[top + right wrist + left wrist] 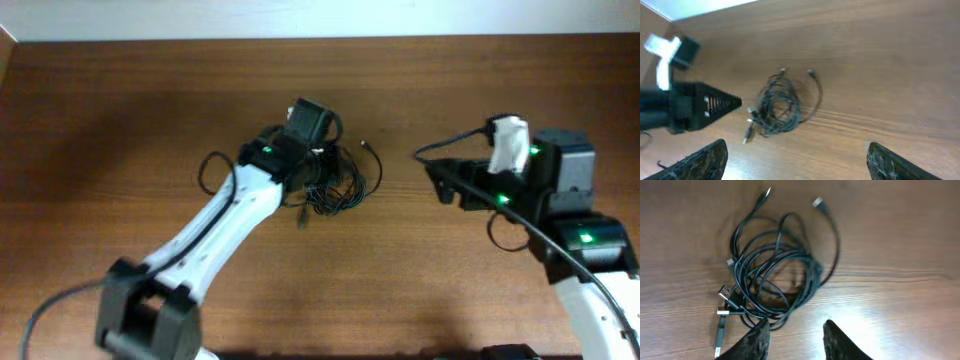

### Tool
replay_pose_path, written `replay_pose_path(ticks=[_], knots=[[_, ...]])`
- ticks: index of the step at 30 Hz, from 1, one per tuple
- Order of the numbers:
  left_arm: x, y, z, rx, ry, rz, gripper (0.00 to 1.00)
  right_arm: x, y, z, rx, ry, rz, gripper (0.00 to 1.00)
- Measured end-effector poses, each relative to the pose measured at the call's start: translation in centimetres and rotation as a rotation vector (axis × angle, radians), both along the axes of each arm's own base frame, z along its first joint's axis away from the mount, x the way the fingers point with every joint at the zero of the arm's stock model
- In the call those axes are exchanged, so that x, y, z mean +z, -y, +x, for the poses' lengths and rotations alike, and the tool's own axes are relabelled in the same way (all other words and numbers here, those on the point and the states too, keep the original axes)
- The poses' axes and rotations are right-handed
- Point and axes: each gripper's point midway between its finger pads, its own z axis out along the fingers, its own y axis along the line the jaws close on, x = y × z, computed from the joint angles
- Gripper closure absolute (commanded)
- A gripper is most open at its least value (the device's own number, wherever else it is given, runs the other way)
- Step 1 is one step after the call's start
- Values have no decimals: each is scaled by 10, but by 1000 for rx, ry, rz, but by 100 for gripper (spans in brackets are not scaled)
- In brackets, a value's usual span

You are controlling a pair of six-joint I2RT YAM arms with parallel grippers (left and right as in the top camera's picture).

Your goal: Untangle cables

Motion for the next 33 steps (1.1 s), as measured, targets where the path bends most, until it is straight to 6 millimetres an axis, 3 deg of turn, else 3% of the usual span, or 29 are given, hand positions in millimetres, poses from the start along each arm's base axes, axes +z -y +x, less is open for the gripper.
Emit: replay_pose_path(ticks=[1,2,3,5,7,11,15,18,22,23,24,27,30,31,33], knots=[[-24,4,-3,-32,-48,34,42,-2,13,0,-42,-13,-5,11],[-51,11,-21,-167,-113,104,43,-7,18,-4,-61,-45,-5,12],[-63,13,-31,-234,-137,155,50,-9,20,-5,-66,-52,-6,12],[-90,14,-45,-341,-158,295,53,-9,20,-5,-68,-53,-8,12],[-103,19,-52,-400,-158,364,65,-10,21,-6,-69,-58,-8,11],[-122,21,-60,-446,-160,458,65,-11,21,-7,-69,-67,-9,11],[-120,12,-43,-409,-92,532,71,-11,21,-7,-72,-67,-12,11],[-118,6,-37,-393,-65,577,69,-12,22,-7,-78,-67,-17,11],[-114,13,-24,-374,-6,560,71,-19,23,-8,-79,-101,-20,12],[-114,15,-22,-377,6,556,74,-21,23,-10,-79,-111,-21,12],[-114,18,-20,-392,17,551,87,-22,23,-11,-79,-118,-20,12],[-125,16,-23,-422,-5,575,100,-22,23,-11,-79,-120,-21,12],[-124,13,-26,-435,-24,587,100,-22,23,-11,-79,-120,-21,12],[-118,9,-32,-446,-63,605,100,-22,23,-11,-79,-120,-21,12],[-87,12,-30,-445,-54,592,100,-22,23,-11,-78,-121,-20,11]])
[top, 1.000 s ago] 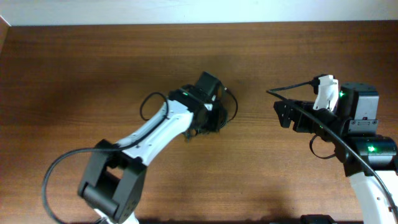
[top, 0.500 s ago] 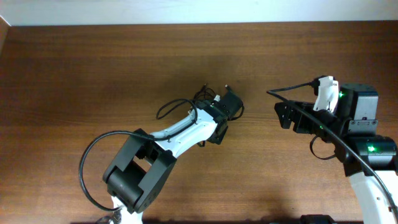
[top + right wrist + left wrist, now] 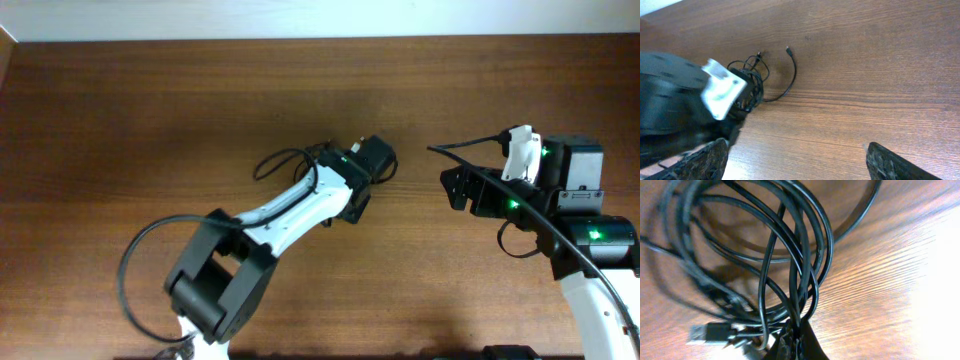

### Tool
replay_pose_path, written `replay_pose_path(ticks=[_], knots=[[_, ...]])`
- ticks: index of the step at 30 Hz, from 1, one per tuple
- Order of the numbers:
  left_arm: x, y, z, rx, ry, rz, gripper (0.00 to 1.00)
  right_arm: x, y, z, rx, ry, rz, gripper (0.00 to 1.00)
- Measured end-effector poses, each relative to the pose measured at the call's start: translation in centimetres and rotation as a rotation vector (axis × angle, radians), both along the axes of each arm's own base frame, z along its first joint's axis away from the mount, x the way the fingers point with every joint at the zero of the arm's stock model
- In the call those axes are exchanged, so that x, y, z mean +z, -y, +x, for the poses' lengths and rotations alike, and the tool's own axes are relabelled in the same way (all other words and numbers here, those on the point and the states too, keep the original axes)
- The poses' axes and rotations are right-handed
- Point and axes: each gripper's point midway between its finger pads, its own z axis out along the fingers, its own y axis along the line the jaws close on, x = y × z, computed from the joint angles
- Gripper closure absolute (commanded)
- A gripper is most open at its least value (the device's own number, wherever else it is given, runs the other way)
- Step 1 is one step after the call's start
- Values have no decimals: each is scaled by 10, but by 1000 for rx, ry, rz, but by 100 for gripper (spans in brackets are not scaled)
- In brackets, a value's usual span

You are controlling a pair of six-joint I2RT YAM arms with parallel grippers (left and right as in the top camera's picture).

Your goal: Untangle cables

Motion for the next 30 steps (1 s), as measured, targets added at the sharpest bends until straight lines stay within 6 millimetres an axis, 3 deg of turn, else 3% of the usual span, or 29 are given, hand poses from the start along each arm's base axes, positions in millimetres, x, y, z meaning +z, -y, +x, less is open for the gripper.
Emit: replay_pose_path(ticks=[1,2,3,4,7,8,11,12,15,17,18,22,24,27,30], knots=[[22,4,0,-3,16,-36,100,0,-2,0,7,-1,11,11],[64,13,2,-11,75,-133,100,2,-7,-2,16,-6,41,12],[120,22,2,-26,169,-261,100,4,-14,-4,30,-17,94,16],[152,23,0,-35,222,-327,100,9,-25,-7,51,-32,166,21],[219,9,-14,-40,337,-461,100,30,-61,-24,175,-80,406,23],[230,5,-17,-39,355,-482,100,35,-66,-26,194,-81,446,23],[238,19,-22,-78,336,-568,100,66,-90,-16,270,2,546,30],[243,30,-24,-117,326,-623,100,76,-107,-15,336,43,564,39],[249,44,-31,-181,297,-688,100,72,-129,-3,391,39,584,51],[250,46,-34,-197,278,-710,100,61,-134,9,389,18,587,76],[250,45,-33,-194,276,-714,100,56,-135,16,396,23,579,96],[246,40,-33,-183,260,-702,100,48,-138,24,401,22,573,96],[242,22,-22,-126,274,-667,100,59,-138,17,487,76,578,96],[243,-24,8,5,332,-624,100,116,-98,-19,682,281,666,96],[243,-44,20,62,353,-611,100,136,-82,-37,759,384,673,96]])
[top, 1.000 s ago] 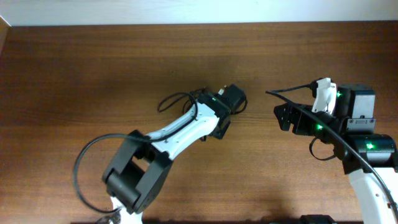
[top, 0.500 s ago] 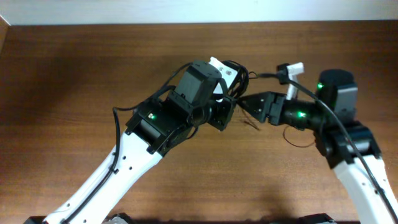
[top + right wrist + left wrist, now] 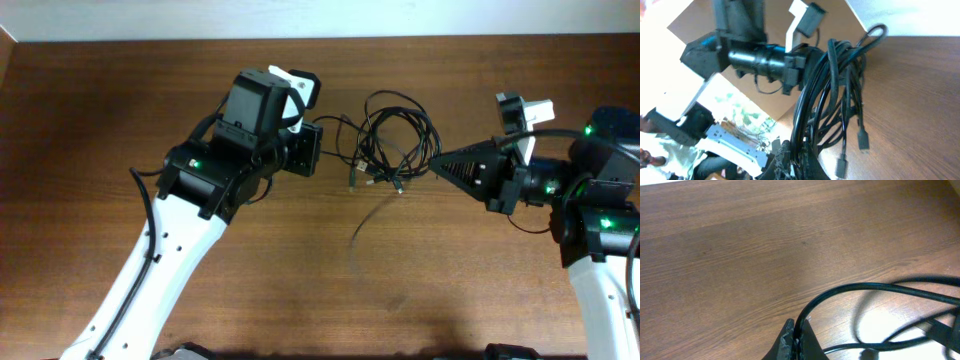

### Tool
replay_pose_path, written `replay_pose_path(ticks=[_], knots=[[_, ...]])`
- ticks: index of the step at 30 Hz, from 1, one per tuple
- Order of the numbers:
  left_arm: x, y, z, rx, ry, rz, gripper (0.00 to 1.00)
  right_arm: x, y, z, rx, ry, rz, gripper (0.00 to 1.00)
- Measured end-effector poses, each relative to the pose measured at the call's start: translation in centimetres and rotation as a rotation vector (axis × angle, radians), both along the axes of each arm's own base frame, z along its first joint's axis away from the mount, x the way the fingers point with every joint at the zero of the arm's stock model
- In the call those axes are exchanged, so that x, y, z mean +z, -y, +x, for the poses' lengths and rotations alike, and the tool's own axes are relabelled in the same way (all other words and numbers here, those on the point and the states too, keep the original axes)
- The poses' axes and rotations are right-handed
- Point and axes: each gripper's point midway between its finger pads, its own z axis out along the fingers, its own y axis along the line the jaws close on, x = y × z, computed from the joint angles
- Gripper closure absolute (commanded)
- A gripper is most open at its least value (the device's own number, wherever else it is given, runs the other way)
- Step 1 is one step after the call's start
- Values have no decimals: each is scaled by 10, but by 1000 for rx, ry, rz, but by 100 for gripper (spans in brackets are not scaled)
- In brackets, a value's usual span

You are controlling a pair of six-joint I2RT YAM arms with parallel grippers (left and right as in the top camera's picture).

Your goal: Untangle cables

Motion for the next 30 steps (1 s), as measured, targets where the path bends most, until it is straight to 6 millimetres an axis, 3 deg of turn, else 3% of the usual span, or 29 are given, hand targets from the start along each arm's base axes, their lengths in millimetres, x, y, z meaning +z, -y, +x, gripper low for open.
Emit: replay_pose_path(ticks=[3,6,9,11,12,13,15,16,19,20,21,23,24,25,26,28,30], knots=[[-3,-11,3,45,5,43,100,5,-1,-3,27,55,3,96],[-23,-74,0,256,-27,327,100,17,13,5,-13,109,3,96],[-28,-95,-2,416,-52,357,100,17,18,11,-47,95,3,96],[-32,-80,-6,432,-110,231,100,11,23,27,-112,68,-8,93],[-34,-67,-9,401,-148,165,100,1,29,45,-183,36,-21,84],[-34,-46,-13,331,-193,67,100,-9,35,61,-243,4,-34,78],[-25,-6,-21,143,-232,-81,100,-38,46,91,-331,-85,-59,78],[-24,1,-25,100,-242,-101,100,-45,48,95,-344,-112,-62,75],[-23,5,-27,67,-246,-112,100,-95,62,113,-452,-306,-130,36],[-14,14,-20,41,-203,-153,100,-112,64,112,-465,-364,-163,25],[-5,22,-14,11,-164,-191,100,-120,64,111,-467,-376,-184,21],[47,42,3,-95,46,-312,100,-135,63,100,-467,-477,-211,5],[66,43,0,-117,107,-339,100,-141,62,94,-460,-520,-216,2],[95,44,-2,-142,209,-380,100,-147,56,85,-437,-590,-219,1],[141,40,-14,-171,350,-438,100,-149,51,79,-414,-619,-217,1],[208,28,-41,-208,563,-518,100,-143,11,56,-253,-656,-195,1],[230,26,-48,-225,643,-550,100,-142,-14,49,-183,-615,-227,1]])
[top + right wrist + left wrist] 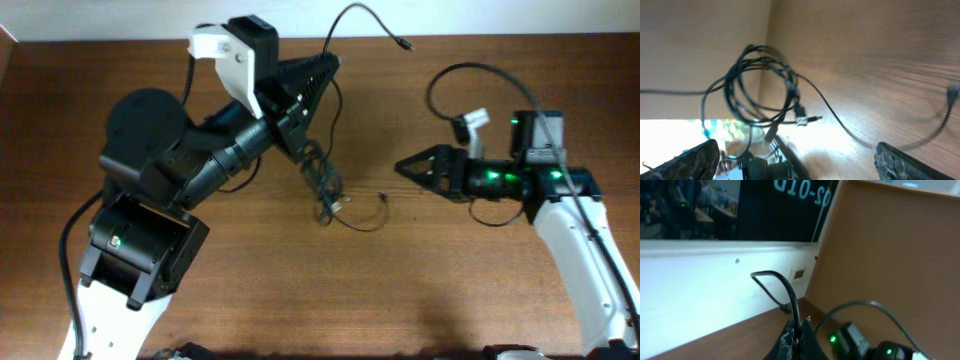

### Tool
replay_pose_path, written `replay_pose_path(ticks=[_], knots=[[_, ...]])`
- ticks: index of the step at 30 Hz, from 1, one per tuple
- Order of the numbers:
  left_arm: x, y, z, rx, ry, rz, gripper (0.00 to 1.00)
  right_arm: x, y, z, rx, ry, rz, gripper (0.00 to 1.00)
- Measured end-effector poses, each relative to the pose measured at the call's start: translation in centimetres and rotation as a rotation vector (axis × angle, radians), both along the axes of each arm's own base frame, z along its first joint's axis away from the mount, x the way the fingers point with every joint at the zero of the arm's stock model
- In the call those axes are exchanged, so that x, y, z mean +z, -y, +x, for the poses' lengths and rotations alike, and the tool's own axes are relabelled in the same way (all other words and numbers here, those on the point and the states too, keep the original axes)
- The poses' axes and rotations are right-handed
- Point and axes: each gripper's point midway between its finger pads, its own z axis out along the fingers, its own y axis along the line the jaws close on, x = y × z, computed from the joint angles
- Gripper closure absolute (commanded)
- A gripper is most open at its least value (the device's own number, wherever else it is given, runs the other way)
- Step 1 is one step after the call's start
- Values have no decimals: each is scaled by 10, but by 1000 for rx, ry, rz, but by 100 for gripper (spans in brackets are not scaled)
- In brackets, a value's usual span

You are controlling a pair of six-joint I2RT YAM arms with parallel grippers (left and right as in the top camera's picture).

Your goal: Untangle cables

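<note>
A tangled bundle of black cables (322,185) hangs from my raised left gripper (328,66), which is shut on one strand. That strand's free end with its plug (402,44) arcs up past the fingers. A loose tail (372,218) of the bundle lies on the table. In the left wrist view the gripper (796,330) pinches the cable (774,282), which loops upward. My right gripper (402,165) sits to the right of the bundle, open and holding nothing. The right wrist view shows the bundle (760,85) ahead of its spread gripper (797,150).
The brown wooden table (450,290) ends at a white wall (120,20) along the back. The right arm's own cable (447,78) loops above its wrist. The left arm's bulky body (150,200) covers the left half of the table.
My right gripper has opened, let go of the bundle and now sits lower on the right. My left gripper, still shut on a strand, is raised higher, and the bundle hangs below it.
The bundle first lay on the table with my left gripper open over it and the right one open, off to the side. Then the left was shut on it. Then both grippers held it between them above the table. Now only the left holds it.
</note>
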Motion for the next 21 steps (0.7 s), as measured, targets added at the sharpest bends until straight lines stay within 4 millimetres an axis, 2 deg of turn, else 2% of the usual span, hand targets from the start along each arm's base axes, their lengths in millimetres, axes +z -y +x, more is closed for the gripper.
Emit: replay_pose_path(ticks=[2,5,7,8,9,10,12,14,15,17,18,19,20,21], knots=[[3,1,-1,-6,14,-6,100,3,-20,-5,75,63,-8,1],[5,0,0,-3,21,-9,100,5,-58,-30,283,246,-27,1],[5,-1,1,6,20,-10,100,4,-72,-41,377,353,-41,30],[5,-1,1,12,20,-10,100,3,-79,-45,416,404,-56,51],[5,-2,2,18,20,-11,100,0,-86,-49,448,442,-81,78],[5,-2,2,18,20,-11,100,-1,-89,-50,459,461,-95,93],[5,-2,2,18,20,-11,99,-2,-91,-50,465,478,-107,96],[-6,-6,7,52,-26,9,99,-4,-88,-43,442,484,-130,96],[-16,-9,10,80,-67,28,97,-2,-79,-35,397,467,-139,96],[-55,-28,21,208,-212,107,92,9,-60,-24,315,473,-151,96],[-65,-34,25,253,-244,130,91,32,-46,-21,256,525,-152,96],[-78,-39,25,280,-286,159,93,67,-33,-20,196,602,-148,96],[-96,-41,27,293,-346,200,93,97,-29,-23,169,677,-142,96],[-110,-41,30,299,-391,230,89,113,-28,-29,163,720,-135,96]])
